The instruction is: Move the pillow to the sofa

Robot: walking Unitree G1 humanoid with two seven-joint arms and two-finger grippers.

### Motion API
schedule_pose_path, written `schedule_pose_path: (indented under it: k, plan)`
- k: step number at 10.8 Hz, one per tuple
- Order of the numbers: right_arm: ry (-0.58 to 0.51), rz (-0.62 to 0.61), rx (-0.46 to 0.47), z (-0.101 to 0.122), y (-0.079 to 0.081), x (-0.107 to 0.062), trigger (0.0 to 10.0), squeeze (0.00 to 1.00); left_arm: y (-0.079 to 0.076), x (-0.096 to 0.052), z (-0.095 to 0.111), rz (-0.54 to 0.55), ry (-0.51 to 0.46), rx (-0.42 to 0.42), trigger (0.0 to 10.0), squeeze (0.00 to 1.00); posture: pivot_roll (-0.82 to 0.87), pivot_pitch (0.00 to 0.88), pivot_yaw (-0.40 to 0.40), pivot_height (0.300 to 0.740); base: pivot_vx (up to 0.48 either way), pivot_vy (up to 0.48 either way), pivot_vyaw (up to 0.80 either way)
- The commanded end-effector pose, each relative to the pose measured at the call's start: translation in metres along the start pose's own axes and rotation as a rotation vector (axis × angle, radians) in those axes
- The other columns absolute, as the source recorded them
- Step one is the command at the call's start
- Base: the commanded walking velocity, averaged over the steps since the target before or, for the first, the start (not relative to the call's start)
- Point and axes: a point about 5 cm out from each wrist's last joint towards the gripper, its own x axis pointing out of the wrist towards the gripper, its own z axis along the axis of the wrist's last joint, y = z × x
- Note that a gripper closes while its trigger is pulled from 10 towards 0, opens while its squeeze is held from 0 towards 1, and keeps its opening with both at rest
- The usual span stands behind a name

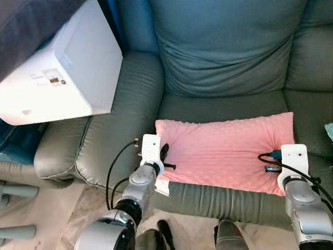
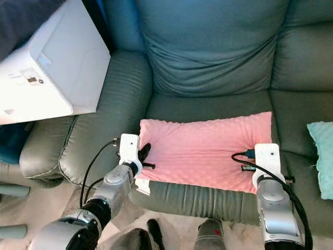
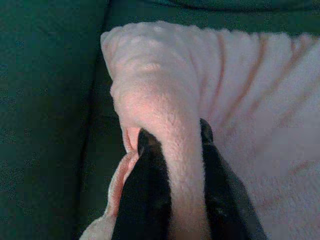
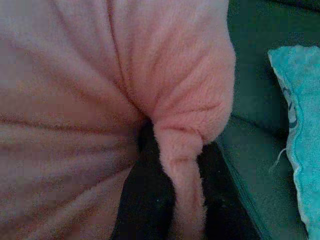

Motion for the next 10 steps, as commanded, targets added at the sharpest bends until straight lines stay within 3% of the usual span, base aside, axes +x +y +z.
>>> schedule_pose_path:
  k: [1, 2, 10]
  plan:
    - [0.037, -0.098, 0.004, -0.013, -0.017, -0.002, 10.0, 0.76, 0.004, -0.002, -0.006, 0.043, 0.019, -0.038, 10.0, 1.00, -0.33, 0.350, 0.248, 0.740, 0.000, 0.000, 0.00]
    - [0.017, -0.093, 0.016, -0.011, -0.015, -0.003, 10.0, 1.00, 0.002, -0.001, -0.005, 0.040, 0.017, -0.050, 10.0, 1.00, -0.33, 0.350, 0.246, 0.740, 0.000, 0.000, 0.00]
    - [-0.009, -0.148, -0.003, -0.008, -0.017, -0.001, 10.0, 1.00, -0.012, -0.008, -0.026, 0.012, 0.074, -0.044, 10.0, 1.00, -0.32, 0.348, 0.246, 0.740, 0.000, 0.000, 0.00]
